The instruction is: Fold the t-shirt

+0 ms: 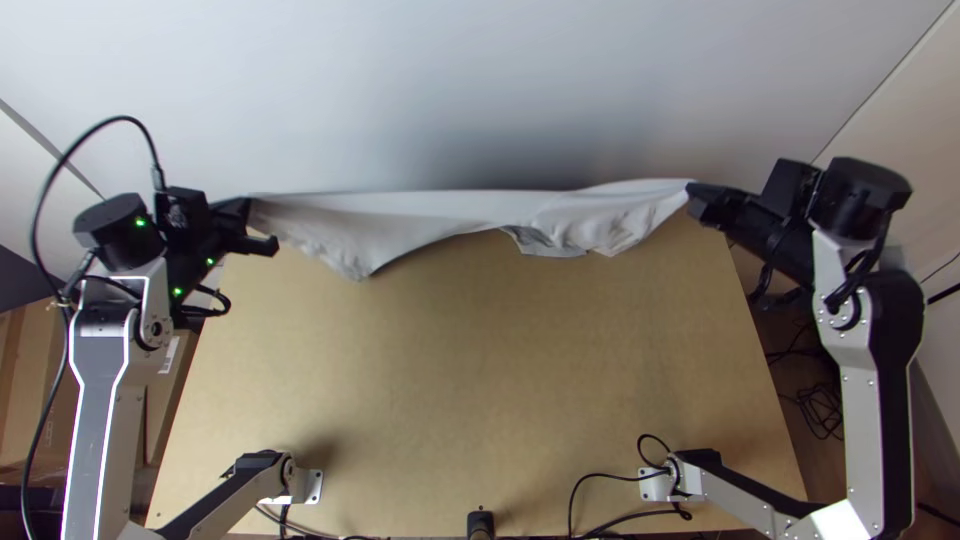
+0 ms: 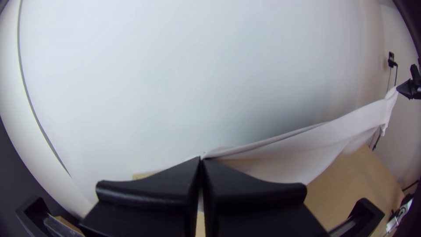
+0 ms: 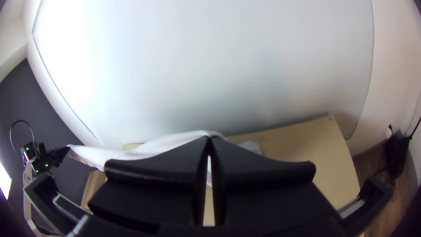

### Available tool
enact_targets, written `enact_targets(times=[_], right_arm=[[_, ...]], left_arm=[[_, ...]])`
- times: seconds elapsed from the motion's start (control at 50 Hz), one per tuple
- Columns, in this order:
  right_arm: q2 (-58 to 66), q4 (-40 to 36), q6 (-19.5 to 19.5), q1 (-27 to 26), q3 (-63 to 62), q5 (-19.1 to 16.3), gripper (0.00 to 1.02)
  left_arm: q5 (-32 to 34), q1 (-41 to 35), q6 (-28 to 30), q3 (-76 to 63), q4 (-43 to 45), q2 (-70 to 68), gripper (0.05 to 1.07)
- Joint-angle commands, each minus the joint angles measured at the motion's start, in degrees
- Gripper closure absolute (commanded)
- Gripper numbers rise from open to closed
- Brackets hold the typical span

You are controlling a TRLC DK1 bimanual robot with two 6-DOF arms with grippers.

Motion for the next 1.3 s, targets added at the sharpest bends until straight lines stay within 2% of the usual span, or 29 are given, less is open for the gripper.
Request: enact_targets(times=[0.0, 0.16, 0.34, 0.68, 0.86, 1.04, 1.28], right_arm=[[1.6, 1.4, -0.5, -0.7, 8.1, 0.7, 1.0], [1.8, 1.9, 0.5, -0.9, 19.0, 1.1, 1.0], [-0.9, 0.6, 1.0, -0.8, 31.1, 1.3, 1.0], [-15.3, 0.3, 1.8, -0.2, 31.8, 0.9, 1.0], [-17.2, -2.3, 2.6, -0.6, 31.3, -0.6, 1.0], [-18.8, -2.3, 4.9, -0.3, 16.3, -0.8, 1.0], [-28.2, 9.0, 5.0, 4.4, -25.9, -0.7, 1.0]], left_arm=[[-1.9, 0.8, -2.1, 6.2, 2.9, 0.0, 1.05], [-1.9, 1.1, -6.2, 15.3, 3.9, -1.8, 1.05], [-1.9, 1.6, -7.5, 23.4, 2.8, -5.9, 1.05], [-1.9, 1.0, -7.5, 24.7, 2.2, -21.7, 1.05], [-1.9, 0.0, -8.9, 25.4, -5.9, -24.1, 1.05], [-1.6, -2.6, -11.1, 6.0, -7.2, -28.9, 1.05], [-0.7, -6.7, -11.4, -27.1, -0.8, -34.7, 1.05]])
